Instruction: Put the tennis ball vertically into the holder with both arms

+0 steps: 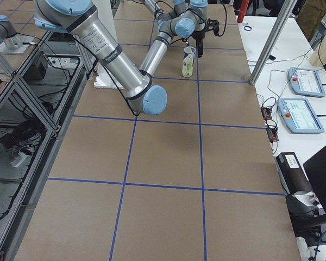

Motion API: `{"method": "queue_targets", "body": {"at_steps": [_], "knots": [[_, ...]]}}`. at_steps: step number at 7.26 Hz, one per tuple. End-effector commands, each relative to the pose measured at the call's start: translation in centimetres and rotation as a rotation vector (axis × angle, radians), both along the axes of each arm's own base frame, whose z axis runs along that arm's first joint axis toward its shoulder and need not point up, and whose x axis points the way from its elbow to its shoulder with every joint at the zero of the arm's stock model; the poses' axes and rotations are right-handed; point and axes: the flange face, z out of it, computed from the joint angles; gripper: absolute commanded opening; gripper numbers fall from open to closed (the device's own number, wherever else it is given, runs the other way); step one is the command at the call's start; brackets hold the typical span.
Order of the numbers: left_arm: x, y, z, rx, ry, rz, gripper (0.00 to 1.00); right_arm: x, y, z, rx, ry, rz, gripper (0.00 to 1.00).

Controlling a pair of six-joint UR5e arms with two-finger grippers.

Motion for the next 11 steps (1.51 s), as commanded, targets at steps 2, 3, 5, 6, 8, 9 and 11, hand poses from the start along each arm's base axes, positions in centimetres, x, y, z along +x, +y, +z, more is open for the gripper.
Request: {"method": "queue_targets", "body": {"at_steps": [2,3,5,6,8,9,11], "knots": [[-7.4,-5.8,0.3,-0.379,-0.17,-0.174,0.99,13.2,-4.2,13.5,-0.035,0.07,-0.002,0.99],[-7.2,-7.0,2.6,-0.452,-0.247,-0.189,0.99,15.7,-4.3,17.9,-0.089,0.099,0.025,0.99],[-8.4,-7.6,4.4,-0.567,-0.281,-0.157,0.99,16.9,-3.8,23.1,-0.134,0.187,0.07,0.99],[-12.5,-8.8,5.8,-0.676,-0.323,-0.184,0.99,17.9,-3.9,24.9,-0.125,0.238,0.085,0.99],[-22.4,-12.4,9.8,-0.639,-0.584,-0.113,0.99,18.5,-3.2,27.6,-0.163,0.252,0.074,0.99],[-26.0,-14.4,10.7,-0.749,-0.609,-0.141,0.99,20.2,-3.0,29.0,-0.131,0.267,0.043,0.99],[-28.7,-14.3,12.7,-0.827,-0.524,-0.111,0.99,26.6,-2.6,33.3,-0.107,0.259,0.002,0.99]]}}
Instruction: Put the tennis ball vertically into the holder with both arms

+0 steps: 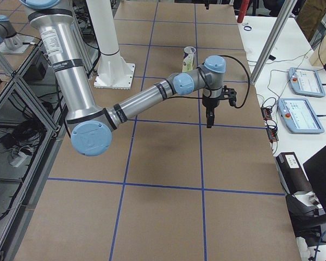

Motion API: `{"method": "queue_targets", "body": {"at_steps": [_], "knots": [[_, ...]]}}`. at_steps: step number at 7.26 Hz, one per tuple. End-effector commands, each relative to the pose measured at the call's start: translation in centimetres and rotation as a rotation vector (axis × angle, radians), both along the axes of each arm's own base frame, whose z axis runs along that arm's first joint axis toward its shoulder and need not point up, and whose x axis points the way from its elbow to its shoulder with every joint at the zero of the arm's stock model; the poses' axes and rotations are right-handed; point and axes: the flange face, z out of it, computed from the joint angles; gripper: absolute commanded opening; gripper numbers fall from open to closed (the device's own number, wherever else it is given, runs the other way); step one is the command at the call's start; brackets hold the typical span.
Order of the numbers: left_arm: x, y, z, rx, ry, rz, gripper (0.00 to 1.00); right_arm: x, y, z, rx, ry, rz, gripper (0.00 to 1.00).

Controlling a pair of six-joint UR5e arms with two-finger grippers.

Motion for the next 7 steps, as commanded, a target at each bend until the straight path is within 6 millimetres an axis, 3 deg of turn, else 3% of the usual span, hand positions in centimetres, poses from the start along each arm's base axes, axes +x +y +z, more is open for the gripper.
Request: {"method": "queue_targets", "body": {"at_steps": [1,2,3,4,5,7], "knots": [[-3.8,1.6,4.2,-0.08,0.058,-0.005,0.99,7.6,0.8,5.8,-0.035,-0.091,-0.024,0.99],[-4.4,2.6,6.9,-0.104,0.044,0.018,0.99,10.5,2.2,8.8,-0.014,-0.103,-0.06,0.99],[-6.6,2.6,7.8,-0.13,0.047,-0.023,0.99,12.2,3.2,10.6,0.0,-0.096,-0.08,0.99],[-11.6,3.2,9.0,-0.169,0.166,-0.085,1.0,13.1,3.7,12.3,-0.029,-0.097,-0.065,0.99],[-13.0,4.6,9.1,-0.193,0.339,-0.088,0.99,14.0,4.7,13.7,-0.042,-0.096,-0.056,0.99],[-13.7,5.2,11.7,-0.212,0.191,-0.125,0.99,15.7,7.3,16.4,-0.07,-0.098,-0.045,0.99]]}}
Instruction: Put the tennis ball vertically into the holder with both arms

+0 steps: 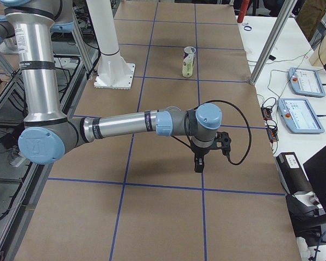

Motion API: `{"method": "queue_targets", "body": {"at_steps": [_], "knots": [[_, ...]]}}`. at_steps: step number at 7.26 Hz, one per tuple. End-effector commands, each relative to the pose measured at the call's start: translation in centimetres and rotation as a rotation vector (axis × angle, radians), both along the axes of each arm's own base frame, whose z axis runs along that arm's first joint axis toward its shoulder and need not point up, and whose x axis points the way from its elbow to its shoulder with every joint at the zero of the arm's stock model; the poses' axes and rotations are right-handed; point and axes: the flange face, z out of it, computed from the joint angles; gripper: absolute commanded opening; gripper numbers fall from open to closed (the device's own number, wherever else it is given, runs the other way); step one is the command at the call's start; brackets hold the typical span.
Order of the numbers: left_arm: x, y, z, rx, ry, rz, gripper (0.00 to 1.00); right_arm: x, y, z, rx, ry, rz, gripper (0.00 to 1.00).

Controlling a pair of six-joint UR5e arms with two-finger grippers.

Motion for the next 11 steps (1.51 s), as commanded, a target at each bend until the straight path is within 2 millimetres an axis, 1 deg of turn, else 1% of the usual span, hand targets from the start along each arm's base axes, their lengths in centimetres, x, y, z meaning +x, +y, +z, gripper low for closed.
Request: {"method": "queue_targets", "body": {"at_steps": [1,2,3,6,8,9,10,11], "knots": [[-0.8,0.4,2.1,-0.034,-0.067,-0.015,0.99,1.3,1.8,1.8,-0.027,0.0,0.019,0.99],[-0.8,1.2,3.2,-0.048,-0.063,-0.014,0.99,1.3,2.2,2.2,-0.037,0.0,0.021,0.99],[-0.8,1.4,3.4,-0.051,-0.058,-0.011,0.99,1.3,2.6,2.8,-0.047,0.0,0.019,0.99],[-0.8,1.5,3.6,-0.056,-0.056,-0.009,0.99,1.6,3.0,3.3,-0.057,0.0,0.025,0.99],[-0.8,1.5,3.3,-0.052,-0.056,-0.008,0.99,1.7,3.2,3.5,-0.064,-0.001,0.027,0.99],[-0.8,2.2,4.4,-0.069,-0.056,-0.006,0.99,1.6,3.2,3.6,-0.068,-0.003,0.028,0.99],[-0.9,3.6,6.6,-0.09,-0.057,0.0,0.99,1.7,3.2,3.5,-0.065,-0.004,0.03,0.99],[-1.0,5.0,8.0,-0.088,-0.057,0.0,0.99,1.7,3.2,3.5,-0.065,-0.006,0.03,0.99]]}}
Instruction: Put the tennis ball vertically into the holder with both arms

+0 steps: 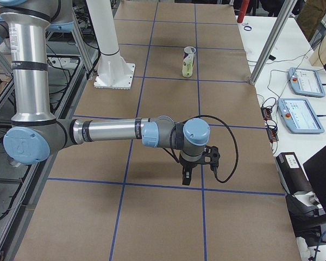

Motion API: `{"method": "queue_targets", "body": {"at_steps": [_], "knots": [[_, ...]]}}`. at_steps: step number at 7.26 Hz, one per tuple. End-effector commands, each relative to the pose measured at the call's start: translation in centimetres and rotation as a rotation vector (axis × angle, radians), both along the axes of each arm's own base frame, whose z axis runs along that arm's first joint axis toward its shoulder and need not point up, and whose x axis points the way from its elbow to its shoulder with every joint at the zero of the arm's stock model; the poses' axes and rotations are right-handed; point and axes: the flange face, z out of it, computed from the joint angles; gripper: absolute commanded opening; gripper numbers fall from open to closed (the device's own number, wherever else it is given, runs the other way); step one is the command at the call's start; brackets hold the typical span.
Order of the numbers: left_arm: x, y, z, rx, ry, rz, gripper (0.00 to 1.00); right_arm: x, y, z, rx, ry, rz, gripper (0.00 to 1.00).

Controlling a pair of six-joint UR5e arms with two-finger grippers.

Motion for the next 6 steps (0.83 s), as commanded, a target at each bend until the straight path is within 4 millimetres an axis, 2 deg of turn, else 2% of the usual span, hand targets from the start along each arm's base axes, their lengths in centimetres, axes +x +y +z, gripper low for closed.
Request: {"method": "queue_targets", "body": {"at_steps": [1,2,6], "knots": [[-0.3,3.4,3.9,0.017,0.002,0.004,0.99,-0.1,0.0,-0.2,0.001,-0.017,0.001,0.99],[-0.2,4.1,4.5,0.021,0.019,0.004,0.99,-0.1,0.0,-0.2,0.002,-0.023,0.002,0.99],[-0.2,4.5,4.6,0.007,0.06,0.001,0.99,0.7,0.1,-0.5,0.006,-0.029,0.018,0.99]]}}
